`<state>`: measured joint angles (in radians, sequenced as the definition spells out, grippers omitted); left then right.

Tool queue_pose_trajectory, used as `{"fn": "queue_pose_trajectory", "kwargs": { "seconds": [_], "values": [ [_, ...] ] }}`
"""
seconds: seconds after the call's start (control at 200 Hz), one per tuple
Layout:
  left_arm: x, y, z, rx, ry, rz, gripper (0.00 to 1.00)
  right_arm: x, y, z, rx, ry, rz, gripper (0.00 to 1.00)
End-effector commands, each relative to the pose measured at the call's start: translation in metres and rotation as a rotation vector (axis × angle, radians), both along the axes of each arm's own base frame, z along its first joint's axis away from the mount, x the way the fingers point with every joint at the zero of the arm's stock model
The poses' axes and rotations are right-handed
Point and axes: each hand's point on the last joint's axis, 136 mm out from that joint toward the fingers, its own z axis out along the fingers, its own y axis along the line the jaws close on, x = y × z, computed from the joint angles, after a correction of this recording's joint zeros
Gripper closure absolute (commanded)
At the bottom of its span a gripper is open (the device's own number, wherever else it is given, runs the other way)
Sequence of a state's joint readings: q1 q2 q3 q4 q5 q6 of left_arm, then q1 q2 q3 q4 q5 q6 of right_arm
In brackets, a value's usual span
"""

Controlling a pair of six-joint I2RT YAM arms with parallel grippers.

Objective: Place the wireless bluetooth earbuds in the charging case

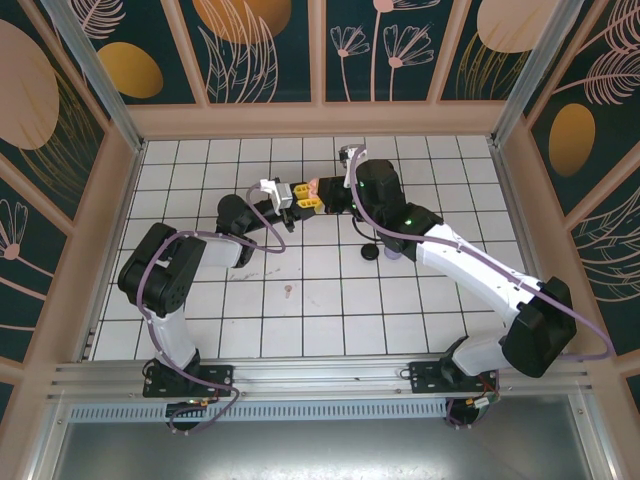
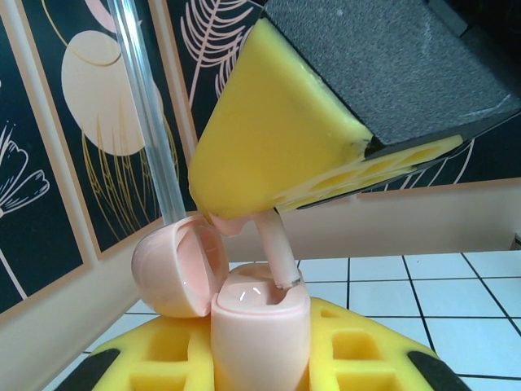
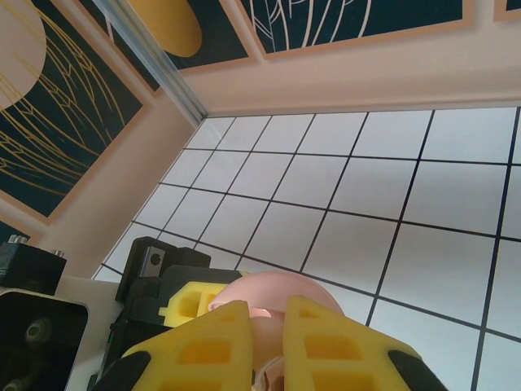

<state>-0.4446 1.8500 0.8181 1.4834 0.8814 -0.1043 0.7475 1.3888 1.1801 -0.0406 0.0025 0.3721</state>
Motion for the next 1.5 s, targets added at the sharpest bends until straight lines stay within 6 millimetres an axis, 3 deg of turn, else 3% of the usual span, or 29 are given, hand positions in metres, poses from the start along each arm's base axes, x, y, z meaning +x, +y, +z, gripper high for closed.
{"fn": "queue_pose_trajectory", "kwargs": {
  "seconds": [0.0,0.34,0.826,0.946,1.176,1.491],
  "values": [
    [-0.016,-0.004,0.036,-0.04,-0.129,-0.04,1.0,0.004,0.003,-0.002,-0.013,-0.016,0.0,0.87],
    [-0.018,-0.003,0.042,-0.047,-0.136,-0.041,1.0,-0.001,0.011,-0.023,-0.135,-0.036,-0.015,0.88],
    [-0.015,-0.005,0.04,-0.048,-0.117,-0.032,1.0,-0.014,0.035,-0.021,-0.21,-0.091,0.101,0.85],
    [-0.014,-0.004,0.037,-0.048,-0.109,-0.026,1.0,-0.01,0.034,-0.008,-0.178,-0.092,0.087,0.76],
    [-0.014,-0.002,0.035,-0.065,-0.099,-0.013,1.0,-0.002,0.023,0.035,-0.036,-0.09,0.053,0.45],
    [-0.005,0.005,0.038,-0.123,-0.07,0.058,1.0,-0.007,-0.008,0.084,0.141,-0.086,0.007,0.33]
  ]
}}
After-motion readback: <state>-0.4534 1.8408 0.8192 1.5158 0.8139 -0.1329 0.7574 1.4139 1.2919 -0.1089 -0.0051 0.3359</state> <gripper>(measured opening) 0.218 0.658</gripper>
